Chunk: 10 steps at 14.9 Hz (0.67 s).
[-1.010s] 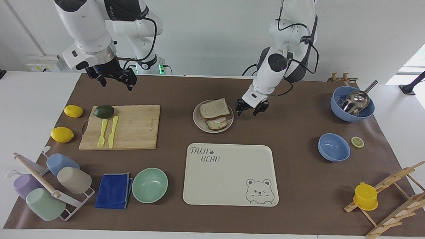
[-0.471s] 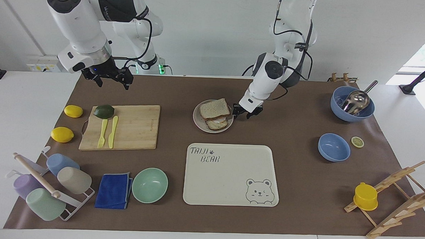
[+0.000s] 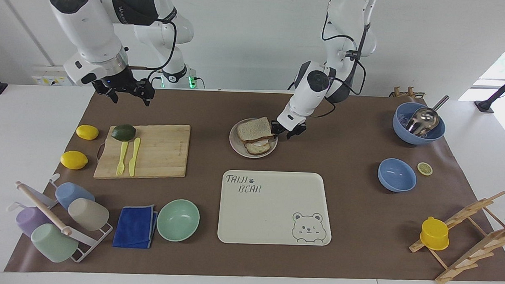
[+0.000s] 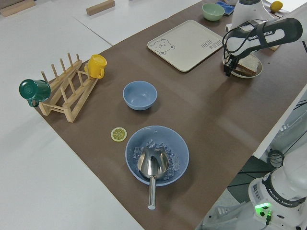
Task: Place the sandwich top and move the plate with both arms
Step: 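Grasp the plate rim with the left gripper while the right gripper returns, then slide the plate with the left gripper onto the cream bear tray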
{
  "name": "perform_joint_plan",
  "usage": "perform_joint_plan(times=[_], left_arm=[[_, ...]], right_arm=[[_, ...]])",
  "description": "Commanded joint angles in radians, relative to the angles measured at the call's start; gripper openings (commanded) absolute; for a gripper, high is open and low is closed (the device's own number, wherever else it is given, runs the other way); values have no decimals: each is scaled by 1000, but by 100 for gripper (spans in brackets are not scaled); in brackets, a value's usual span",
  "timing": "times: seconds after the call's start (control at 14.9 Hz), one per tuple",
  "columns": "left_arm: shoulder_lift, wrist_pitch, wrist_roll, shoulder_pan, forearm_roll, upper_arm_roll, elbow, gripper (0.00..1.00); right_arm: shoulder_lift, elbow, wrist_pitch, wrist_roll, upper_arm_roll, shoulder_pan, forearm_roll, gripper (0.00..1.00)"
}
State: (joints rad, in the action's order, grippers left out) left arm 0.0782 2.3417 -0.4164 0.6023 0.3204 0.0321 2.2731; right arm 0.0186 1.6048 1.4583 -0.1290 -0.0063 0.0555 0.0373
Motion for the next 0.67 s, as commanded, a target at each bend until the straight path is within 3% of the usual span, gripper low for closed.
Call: perform_joint_plan(times=[0.0, 0.27, 0.61], left_arm=[[15, 42, -2, 34, 40, -15, 16, 54], [15, 57, -4, 39, 48, -15, 26, 43], [17, 56, -2, 37, 59, -15, 25, 34]], right_arm=[[-17, 12, -3, 26, 5, -28, -25, 100], [0, -15, 7, 70, 0, -28, -8, 100], [20, -40, 33, 87, -69, -25, -40, 100]])
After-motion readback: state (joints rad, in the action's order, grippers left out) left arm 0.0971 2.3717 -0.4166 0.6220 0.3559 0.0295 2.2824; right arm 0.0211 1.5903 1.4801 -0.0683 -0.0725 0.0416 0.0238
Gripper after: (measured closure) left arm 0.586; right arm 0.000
